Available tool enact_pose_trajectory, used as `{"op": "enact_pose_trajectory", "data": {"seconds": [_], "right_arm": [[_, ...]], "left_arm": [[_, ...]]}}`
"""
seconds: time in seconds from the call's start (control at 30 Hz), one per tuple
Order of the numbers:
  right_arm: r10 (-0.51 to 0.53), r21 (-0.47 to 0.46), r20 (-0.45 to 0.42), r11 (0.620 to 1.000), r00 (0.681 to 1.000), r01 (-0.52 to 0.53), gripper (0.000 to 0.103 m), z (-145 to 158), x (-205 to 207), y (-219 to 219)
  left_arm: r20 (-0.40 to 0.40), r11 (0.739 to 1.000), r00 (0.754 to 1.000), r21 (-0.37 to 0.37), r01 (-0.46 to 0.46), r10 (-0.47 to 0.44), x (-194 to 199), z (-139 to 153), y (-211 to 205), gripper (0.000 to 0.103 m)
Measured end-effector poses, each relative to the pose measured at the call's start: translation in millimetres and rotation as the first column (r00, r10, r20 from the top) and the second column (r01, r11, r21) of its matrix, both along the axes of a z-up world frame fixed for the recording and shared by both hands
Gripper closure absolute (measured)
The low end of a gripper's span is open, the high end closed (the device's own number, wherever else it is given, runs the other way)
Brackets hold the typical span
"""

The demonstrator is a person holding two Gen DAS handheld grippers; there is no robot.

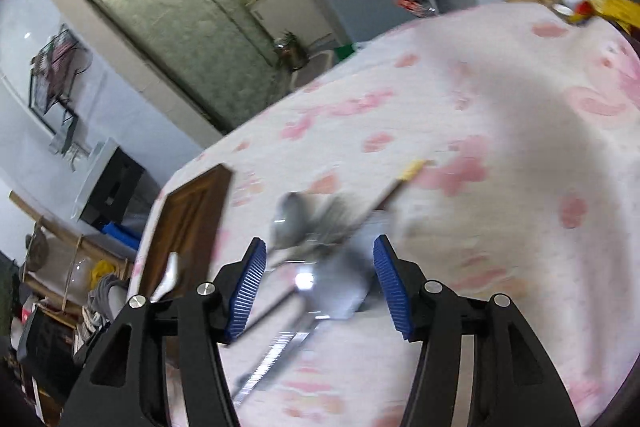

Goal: Organize utensils
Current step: 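Grasp the steel table knife by its handle with the left tool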

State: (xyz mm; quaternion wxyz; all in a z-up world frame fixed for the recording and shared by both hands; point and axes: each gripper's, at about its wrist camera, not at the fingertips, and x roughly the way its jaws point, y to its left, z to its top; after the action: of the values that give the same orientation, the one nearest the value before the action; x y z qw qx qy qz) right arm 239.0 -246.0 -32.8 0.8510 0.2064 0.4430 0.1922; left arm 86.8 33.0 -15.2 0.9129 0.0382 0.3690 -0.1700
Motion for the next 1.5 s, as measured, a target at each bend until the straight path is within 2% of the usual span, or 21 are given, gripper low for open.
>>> {"op": "enact_pose_trajectory", "data": {"seconds": [0.1,0.2,0.4,0.5,0.57,0.83,1.0,1.2,1.27,1.33,1.37,1.5], "right_arm": [[-0.005,0.005,-0.041,1.0,0.999,0.006,0.051,-15,7,-13],[-0.002,-0.004,-0.045,1.0,0.999,0.002,0.053,-23,12,-13],[0.013,0.04,-0.048,0.999,0.999,-0.011,0.068,-34,27,-5],[0.026,0.045,-0.044,0.999,0.999,-0.024,0.082,-36,32,0],[0.015,0.023,-0.026,1.0,1.0,-0.014,0.095,-32,31,2],[0.008,0.036,0.041,0.999,0.999,-0.009,0.098,-9,18,-8],[0.014,0.092,0.047,0.996,0.999,-0.019,0.1,1,10,-13],[0.03,0.157,0.066,0.987,0.997,-0.04,0.103,15,0,-13],[0.031,0.158,0.072,0.987,0.997,-0.042,0.103,19,-4,-13],[0.031,0.163,0.074,0.986,0.997,-0.043,0.103,23,-7,-13],[0.031,0.159,0.077,0.986,0.997,-0.043,0.103,24,-8,-13],[0.021,0.134,0.087,0.99,0.996,-0.033,0.102,29,-10,-14]], "left_arm": [[-0.021,0.998,0.998,0.013,0.063,-0.063,4,-12,-31,0.024],[-0.039,0.994,0.993,0.015,0.111,-0.111,9,-19,-56,0.024],[-0.05,0.986,0.986,0.027,0.163,-0.162,18,-27,-82,0.024],[-0.057,0.985,0.984,0.03,0.168,-0.166,21,-30,-86,0.024],[-0.059,0.985,0.984,0.035,0.168,-0.166,22,-31,-86,0.024],[-0.054,0.982,0.982,0.033,0.185,-0.183,27,-32,-97,0.024],[-0.061,0.977,0.977,0.048,0.209,-0.206,28,-35,-109,0.035],[-0.089,0.973,0.97,0.029,0.229,-0.225,35,-39,-119,0.049],[-0.103,0.974,0.969,0.025,0.226,-0.223,41,-42,-122,0.068],[-0.113,0.973,0.967,0.011,0.229,-0.226,45,-44,-124,0.078],[-0.116,0.973,0.967,0.013,0.232,-0.229,47,-45,-125,0.092],[-0.099,0.978,0.973,-0.004,0.209,-0.208,48,-39,-117,0.093]]}}
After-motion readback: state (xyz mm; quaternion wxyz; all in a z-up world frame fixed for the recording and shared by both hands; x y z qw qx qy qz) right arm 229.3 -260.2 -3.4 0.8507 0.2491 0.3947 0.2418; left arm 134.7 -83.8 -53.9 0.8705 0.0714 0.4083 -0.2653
